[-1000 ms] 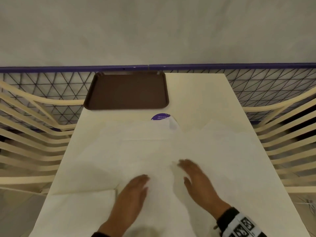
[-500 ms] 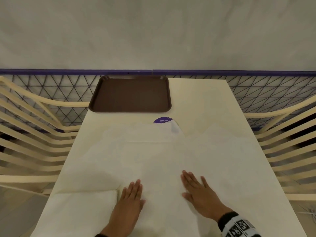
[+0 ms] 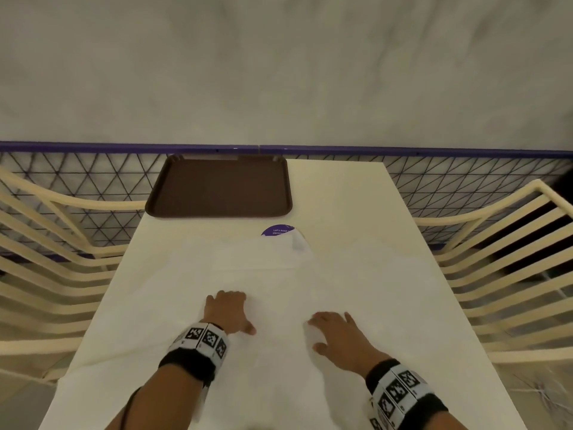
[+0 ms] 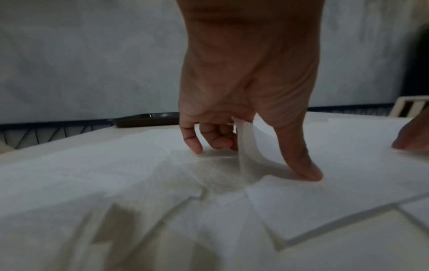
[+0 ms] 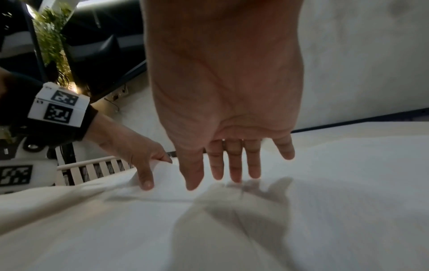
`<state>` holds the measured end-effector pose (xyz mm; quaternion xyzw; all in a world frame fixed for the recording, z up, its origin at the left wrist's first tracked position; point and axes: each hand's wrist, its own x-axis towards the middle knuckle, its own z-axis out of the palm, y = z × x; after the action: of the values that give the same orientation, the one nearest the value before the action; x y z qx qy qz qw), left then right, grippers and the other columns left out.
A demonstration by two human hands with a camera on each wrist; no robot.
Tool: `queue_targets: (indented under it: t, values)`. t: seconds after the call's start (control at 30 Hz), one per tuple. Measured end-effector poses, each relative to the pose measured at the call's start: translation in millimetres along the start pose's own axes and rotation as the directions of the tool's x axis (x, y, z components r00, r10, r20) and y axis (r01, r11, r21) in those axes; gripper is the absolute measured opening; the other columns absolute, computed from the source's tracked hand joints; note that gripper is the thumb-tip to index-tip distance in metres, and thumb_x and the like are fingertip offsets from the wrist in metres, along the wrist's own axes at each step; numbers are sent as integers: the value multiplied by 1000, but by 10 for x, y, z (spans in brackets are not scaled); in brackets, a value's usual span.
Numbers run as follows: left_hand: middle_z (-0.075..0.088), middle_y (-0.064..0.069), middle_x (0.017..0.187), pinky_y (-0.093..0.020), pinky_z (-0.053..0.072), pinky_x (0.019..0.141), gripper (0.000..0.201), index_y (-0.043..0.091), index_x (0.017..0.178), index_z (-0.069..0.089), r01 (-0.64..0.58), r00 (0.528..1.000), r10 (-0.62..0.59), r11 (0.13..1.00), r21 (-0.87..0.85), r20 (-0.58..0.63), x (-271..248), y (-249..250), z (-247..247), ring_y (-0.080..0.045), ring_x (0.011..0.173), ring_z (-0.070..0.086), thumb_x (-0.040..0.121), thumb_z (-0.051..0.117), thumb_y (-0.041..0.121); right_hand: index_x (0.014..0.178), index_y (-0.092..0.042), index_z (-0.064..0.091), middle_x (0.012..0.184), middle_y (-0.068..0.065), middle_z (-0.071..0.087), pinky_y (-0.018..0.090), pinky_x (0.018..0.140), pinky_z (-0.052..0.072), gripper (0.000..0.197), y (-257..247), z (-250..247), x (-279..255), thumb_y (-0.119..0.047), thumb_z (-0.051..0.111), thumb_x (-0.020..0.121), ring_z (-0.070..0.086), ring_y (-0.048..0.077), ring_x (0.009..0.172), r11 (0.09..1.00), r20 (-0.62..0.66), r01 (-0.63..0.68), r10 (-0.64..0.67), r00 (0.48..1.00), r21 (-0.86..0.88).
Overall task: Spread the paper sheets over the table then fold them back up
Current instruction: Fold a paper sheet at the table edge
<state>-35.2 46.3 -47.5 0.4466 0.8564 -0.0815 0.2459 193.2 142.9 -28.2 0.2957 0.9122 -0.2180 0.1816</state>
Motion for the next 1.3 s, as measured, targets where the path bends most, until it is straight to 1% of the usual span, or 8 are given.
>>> queue_targets:
  t: [0.1,0.23,0.4,0.53,0.77,1.03,1.17,1.3]
  values:
    - [46,2,138,-30,31,105,60,24,135,44,-20,997,6,980,-198,-75,-129,50,-34,-18,127,42,80,67,35,147,-26,15,156,-4,13,42,116,5,67,-175,-156,107,-24,53,92,7,15,144,999,-138,42,-42,990,-7]
    - [67,1,100,-24,43,70,16,26,95,62,-139,971,55,923,-359,-233,-491,169,-168,-20,93,61,79,63,23,147,-27,14,157,-8,7,42,116,2,74,-447,-277,267,-16,58,89,-3,16,145,976,-249,197,-214,945,-91]
    - [65,4,73,-27,44,61,18,32,73,54,-226,921,-13,796,-562,-388,-1016,6,-328,-17,75,62,76,68,21,99,-19,62,104,0,64,34,98,34,13,-628,-411,336,-23,57,87,54,21,105,972,-216,225,-233,948,-61]
    - [66,2,81,-23,38,63,22,28,78,60,-187,885,-217,645,-741,-412,-1235,-613,-426,-15,80,59,72,77,15,67,-15,57,70,1,57,24,57,36,17,-854,-539,402,-17,69,79,53,15,66,919,-190,144,-77,979,367]
    - [65,-14,100,-38,49,73,46,-1,109,62,116,798,-570,462,-879,-195,-1364,-1836,-238,-30,87,59,74,78,24,73,-4,64,66,9,62,23,50,50,14,-1587,-421,649,2,57,83,55,16,51,595,13,5,-26,1000,804]
    - [67,-6,90,-27,46,62,27,4,99,66,246,864,-503,393,-886,17,-1420,-2303,302,-18,76,61,77,75,18,64,-21,45,77,0,54,22,60,38,32,-2068,304,923,-30,54,93,50,15,67,839,96,-104,62,993,533]
    - [67,-9,92,-31,50,69,29,5,98,66,266,875,-483,402,-876,44,-1381,-2344,418,-25,84,63,74,77,16,90,-8,53,89,6,54,25,72,36,30,-2130,458,954,-36,45,96,47,18,82,900,118,-135,93,989,415]
    - [62,-8,101,-25,43,65,43,8,106,60,236,888,-460,428,-873,15,-1380,-2389,484,-22,86,57,70,80,18,60,-16,36,60,-2,41,24,55,33,42,-2153,532,1013,-36,49,94,41,12,56,895,128,-190,150,980,403]
